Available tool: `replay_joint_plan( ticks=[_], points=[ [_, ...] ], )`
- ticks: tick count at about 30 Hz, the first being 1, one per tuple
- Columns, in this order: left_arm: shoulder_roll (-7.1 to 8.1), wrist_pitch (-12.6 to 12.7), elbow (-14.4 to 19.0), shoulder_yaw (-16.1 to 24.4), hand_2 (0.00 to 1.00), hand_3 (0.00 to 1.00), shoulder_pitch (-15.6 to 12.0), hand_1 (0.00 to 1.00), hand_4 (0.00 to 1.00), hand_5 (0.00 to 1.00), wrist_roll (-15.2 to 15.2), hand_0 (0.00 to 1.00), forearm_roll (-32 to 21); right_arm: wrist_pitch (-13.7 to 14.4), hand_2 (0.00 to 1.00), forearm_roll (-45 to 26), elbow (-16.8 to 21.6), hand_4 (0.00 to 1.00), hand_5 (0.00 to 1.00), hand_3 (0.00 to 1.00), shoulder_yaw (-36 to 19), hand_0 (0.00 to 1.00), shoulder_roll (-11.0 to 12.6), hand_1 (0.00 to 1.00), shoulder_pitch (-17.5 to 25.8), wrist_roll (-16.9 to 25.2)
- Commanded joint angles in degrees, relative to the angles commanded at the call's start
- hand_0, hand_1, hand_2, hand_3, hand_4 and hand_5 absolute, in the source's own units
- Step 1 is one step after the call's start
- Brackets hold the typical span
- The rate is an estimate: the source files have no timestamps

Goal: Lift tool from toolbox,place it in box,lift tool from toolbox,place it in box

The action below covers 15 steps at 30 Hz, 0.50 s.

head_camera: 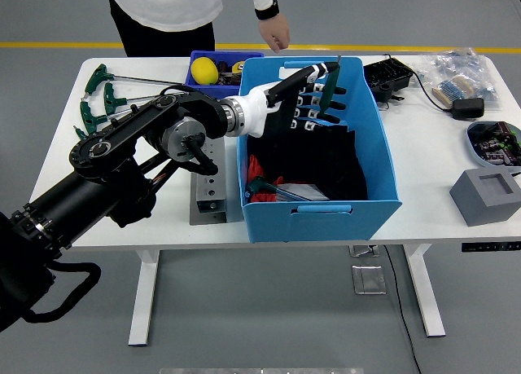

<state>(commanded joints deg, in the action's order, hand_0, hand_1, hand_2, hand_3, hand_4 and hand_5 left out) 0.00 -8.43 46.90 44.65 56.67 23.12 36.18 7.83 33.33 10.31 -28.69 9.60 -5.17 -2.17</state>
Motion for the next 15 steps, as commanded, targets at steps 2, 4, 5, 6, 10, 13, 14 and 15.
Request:
replay_joint_plan(
  ticks=[2, 4, 5, 6, 10, 13, 14, 15],
  points=[
    [0.00, -2.99, -4.74, -0.88, 0.738, 0.794, 0.57, 0.662, 0.775, 0.967, -1.27, 0.506, 5.21, 0.06, 0.714, 0.23, 0.00, 0.829, 0.662, 0.564, -0.12, 0.666, 0.03, 0.647, -0.16, -0.11],
    [0.00, -6.35, -7.79, -2.03, 0.738, 0.794, 1.41, 0.662, 0.775, 0.967, -2.60, 0.506, 10.06, 0.08, 0.714, 0.05, 0.00, 0.829, 0.662, 0.564, 0.10, 0.666, 0.08, 0.647, -0.24, -0.14],
    [0.00, -7.89, -9.13, -2.89, 0.738, 0.794, 1.98, 0.662, 0.775, 0.967, -3.54, 0.506, 12.29, 0.09, 0.714, -0.07, 0.00, 0.829, 0.662, 0.564, 0.26, 0.666, 0.10, 0.647, -0.29, -0.14],
    [0.00, -9.00, -10.00, -3.46, 0.738, 0.794, 2.36, 0.662, 0.775, 0.967, -4.33, 0.506, 14.52, 0.10, 0.714, -0.09, 0.00, 0.829, 0.662, 0.564, 0.31, 0.666, 0.12, 0.647, -0.33, -0.16],
    [0.00, -11.30, -10.47, -5.65, 0.783, 0.836, 3.52, 0.691, 0.835, 0.998, -7.29, 0.532, 24.21, 0.03, 0.714, 0.11, 0.00, 0.829, 0.662, 0.564, 0.30, 0.666, 0.17, 0.647, -0.46, -0.30],
    [0.00, -11.48, -9.01, -6.40, 0.791, 0.849, 3.45, 0.687, 0.838, 0.998, -7.67, 0.531, 31.09, 0.00, 0.714, 0.10, 0.00, 0.828, 0.661, 0.564, 0.33, 0.667, 0.17, 0.646, -0.44, -0.33],
    [0.00, -11.54, -8.13, -6.83, 0.791, 0.849, 3.51, 0.687, 0.838, 0.998, -7.88, 0.531, 33.92, -0.01, 0.714, 0.17, 0.00, 0.828, 0.661, 0.564, 0.26, 0.667, 0.18, 0.646, -0.43, -0.36],
    [0.00, -11.56, -7.72, -7.07, 0.791, 0.849, 3.60, 0.687, 0.838, 0.998, -8.08, 0.531, 36.15, -0.02, 0.714, 0.21, 0.00, 0.828, 0.661, 0.564, 0.24, 0.667, 0.18, 0.646, -0.41, -0.37]
  ],
)
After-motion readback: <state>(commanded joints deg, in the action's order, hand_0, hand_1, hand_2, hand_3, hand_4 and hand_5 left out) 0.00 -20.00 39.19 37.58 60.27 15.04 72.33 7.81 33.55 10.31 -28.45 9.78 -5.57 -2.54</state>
